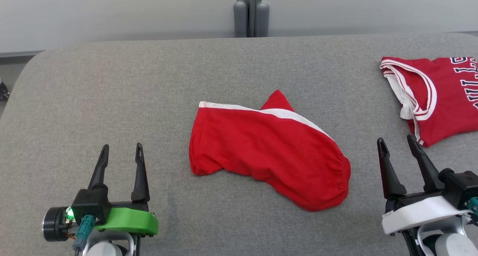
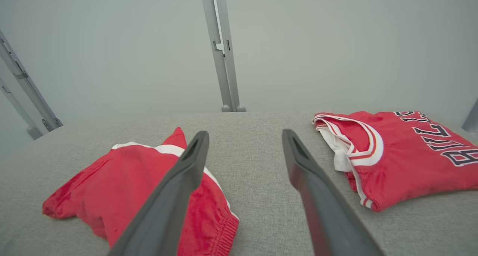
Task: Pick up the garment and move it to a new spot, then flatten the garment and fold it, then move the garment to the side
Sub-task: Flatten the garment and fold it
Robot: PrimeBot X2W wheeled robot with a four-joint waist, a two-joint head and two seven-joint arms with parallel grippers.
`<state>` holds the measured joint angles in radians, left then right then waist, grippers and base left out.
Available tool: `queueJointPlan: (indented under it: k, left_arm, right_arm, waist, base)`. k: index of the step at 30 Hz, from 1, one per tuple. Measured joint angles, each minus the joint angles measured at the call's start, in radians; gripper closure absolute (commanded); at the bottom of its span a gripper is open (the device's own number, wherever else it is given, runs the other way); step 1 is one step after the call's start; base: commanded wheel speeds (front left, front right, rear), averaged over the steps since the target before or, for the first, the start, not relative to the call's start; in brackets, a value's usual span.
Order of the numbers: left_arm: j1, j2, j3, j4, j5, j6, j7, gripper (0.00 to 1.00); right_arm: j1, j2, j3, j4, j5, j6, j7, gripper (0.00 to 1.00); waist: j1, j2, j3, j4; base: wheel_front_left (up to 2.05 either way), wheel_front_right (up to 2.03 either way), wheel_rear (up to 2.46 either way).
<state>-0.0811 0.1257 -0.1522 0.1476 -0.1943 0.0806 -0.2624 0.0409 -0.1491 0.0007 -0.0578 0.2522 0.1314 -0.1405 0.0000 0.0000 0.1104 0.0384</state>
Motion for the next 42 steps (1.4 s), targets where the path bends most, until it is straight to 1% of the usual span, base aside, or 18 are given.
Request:
queueJointPlan:
  k: [9,16,22,28,29,30,36,37,38,39,40,42]
  left_arm:
    - [0.026,0.006,-0.002,-0.005,-0.001,0.009,0.001,0.0]
    - [0.026,0.012,-0.008,-0.005,-0.004,0.009,0.002,0.0]
    - [0.022,0.014,-0.013,-0.009,-0.004,0.013,0.002,0.0]
    - [-0.025,0.011,-0.03,-0.019,-0.002,0.012,0.002,0.0]
    - [-0.035,0.009,-0.034,-0.02,-0.001,0.011,0.002,0.0]
    - [-0.055,0.004,-0.041,-0.019,-0.001,0.007,0.002,0.0]
    - [-0.094,-0.009,-0.051,-0.008,0.002,-0.001,0.001,0.0]
    - [-0.097,-0.011,-0.051,-0.007,0.002,-0.001,0.001,0.0]
    - [-0.098,-0.012,-0.05,-0.007,0.002,-0.002,0.001,0.0]
    - [-0.099,-0.014,-0.05,-0.007,0.003,-0.002,0.001,0.0]
    - [-0.099,-0.015,-0.049,-0.007,0.003,-0.002,0.001,0.0]
    - [-0.1,-0.016,-0.045,-0.007,0.003,-0.002,0.001,0.0]
  right_arm:
    - [0.028,0.015,-0.002,-0.02,0.0,0.0,0.02,0.0]
    - [0.031,0.015,-0.001,-0.024,0.002,0.0,0.025,0.0]
    - [0.031,0.007,0.001,-0.005,0.014,0.0,0.055,0.0]
    - [-0.014,-0.035,0.039,0.084,0.044,0.0,0.105,0.0]
    - [-0.031,-0.044,0.053,0.104,0.047,0.0,0.11,0.0]
    - [-0.07,-0.06,0.087,0.151,0.058,0.0,0.119,0.0]
    - [-0.166,-0.095,0.177,0.27,0.084,0.0,0.147,0.0]
    - [-0.173,-0.098,0.187,0.282,0.089,0.0,0.153,0.01]
    - [-0.181,-0.103,0.196,0.297,0.098,0.0,0.163,0.53]
    - [-0.189,-0.108,0.202,0.309,0.104,0.0,0.166,0.86]
    - [-0.196,-0.114,0.205,0.314,0.108,0.0,0.166,1.0]
    - [-0.208,-0.127,0.21,0.322,0.117,0.0,0.168,1.0]
  waist:
    - [0.0,0.0,-0.02,-0.005]
    - [0.0,0.0,-0.018,-0.003]
    - [0.0,0.0,-0.006,0.001]
    - [0.0,0.0,0.033,0.013]
    - [0.0,0.0,0.042,0.017]
    - [0.0,0.0,0.063,0.024]
    - [0.0,0.0,0.116,0.052]
    - [0.0,0.0,0.121,0.056]
    - [0.0,0.0,0.126,0.062]
    - [0.0,0.0,0.131,0.067]
    - [0.0,0.0,0.135,0.071]
    - [0.0,0.0,0.139,0.076]
  base:
    - [0.0,0.0,0.0]
    - [0.0,0.0,0.0]
    - [0.0,0.0,0.0]
    - [0.0,0.0,0.0]
    - [0.0,0.0,0.0]
    - [0.0,0.0,0.0]
    - [0.0,0.0,0.0]
    - [0.0,0.0,0.0]
    - [0.0,0.0,0.0]
    - [0.0,0.0,0.0]
    - [0.0,0.0,0.0]
    - [0.0,0.0,0.0]
